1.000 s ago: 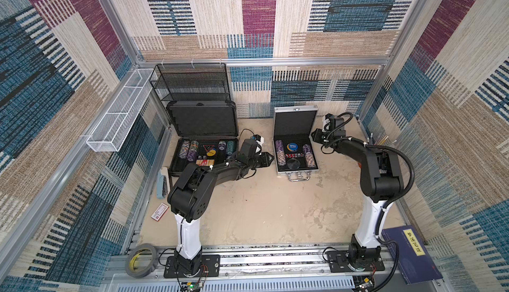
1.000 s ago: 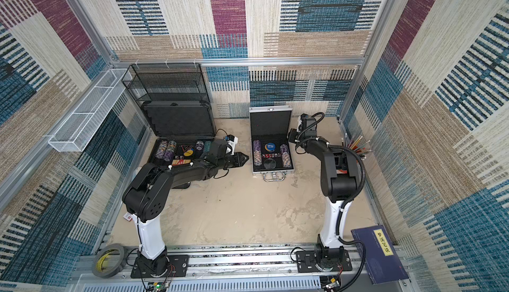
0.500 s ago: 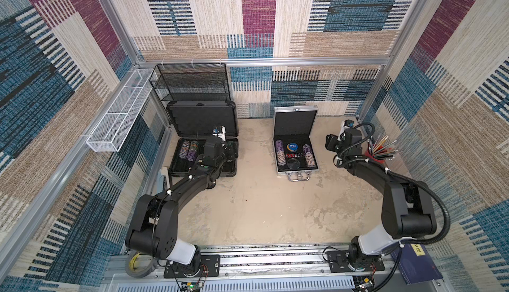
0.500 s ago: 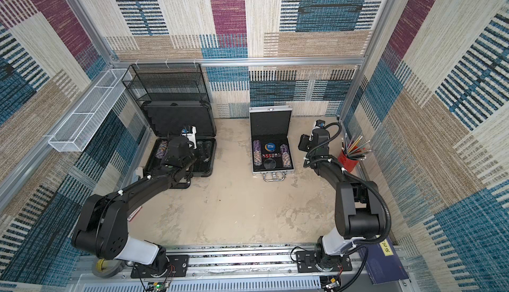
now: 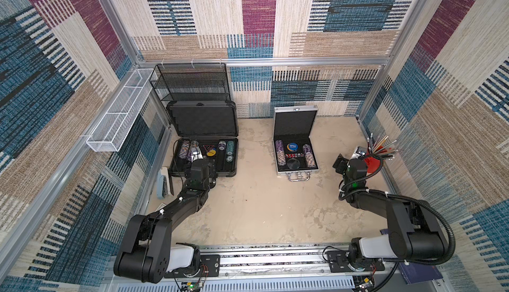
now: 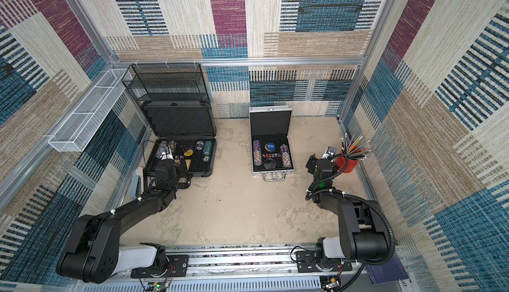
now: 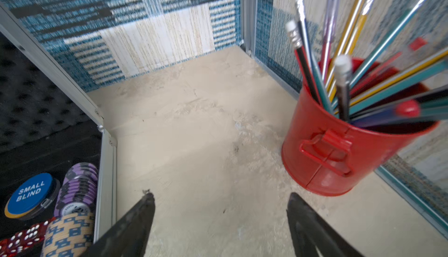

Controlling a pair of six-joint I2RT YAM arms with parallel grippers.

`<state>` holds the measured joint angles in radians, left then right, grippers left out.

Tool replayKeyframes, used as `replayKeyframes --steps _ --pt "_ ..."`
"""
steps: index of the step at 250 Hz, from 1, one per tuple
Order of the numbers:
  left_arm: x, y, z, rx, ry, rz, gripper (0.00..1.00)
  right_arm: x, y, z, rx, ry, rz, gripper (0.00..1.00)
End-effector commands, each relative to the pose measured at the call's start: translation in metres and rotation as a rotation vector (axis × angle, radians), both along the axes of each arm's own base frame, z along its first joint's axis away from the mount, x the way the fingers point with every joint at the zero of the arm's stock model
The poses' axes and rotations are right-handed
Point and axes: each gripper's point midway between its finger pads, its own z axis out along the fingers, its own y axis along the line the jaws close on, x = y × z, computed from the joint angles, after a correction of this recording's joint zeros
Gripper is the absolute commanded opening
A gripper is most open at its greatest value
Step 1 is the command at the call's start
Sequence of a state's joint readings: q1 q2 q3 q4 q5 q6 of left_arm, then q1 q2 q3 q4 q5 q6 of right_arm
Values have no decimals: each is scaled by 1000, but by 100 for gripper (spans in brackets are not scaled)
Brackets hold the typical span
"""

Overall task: Open the poker set cases
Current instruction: Reset both arms

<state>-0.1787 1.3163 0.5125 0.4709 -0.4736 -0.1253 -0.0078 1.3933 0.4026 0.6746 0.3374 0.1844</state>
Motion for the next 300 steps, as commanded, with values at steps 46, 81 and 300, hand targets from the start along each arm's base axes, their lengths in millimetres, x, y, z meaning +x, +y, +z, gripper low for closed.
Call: replayKeyframes --steps 46,81,300 --pt "-13 13 10 77 -33 27 85 -14 3 30 -67 -250 37 98" --pt "-17 21 -9 117 -71 33 90 -19 18 33 -87 -281 125 100" --pt "16 17 -46 -15 -19 -145 99 -16 40 22 -121 -278 261 99"
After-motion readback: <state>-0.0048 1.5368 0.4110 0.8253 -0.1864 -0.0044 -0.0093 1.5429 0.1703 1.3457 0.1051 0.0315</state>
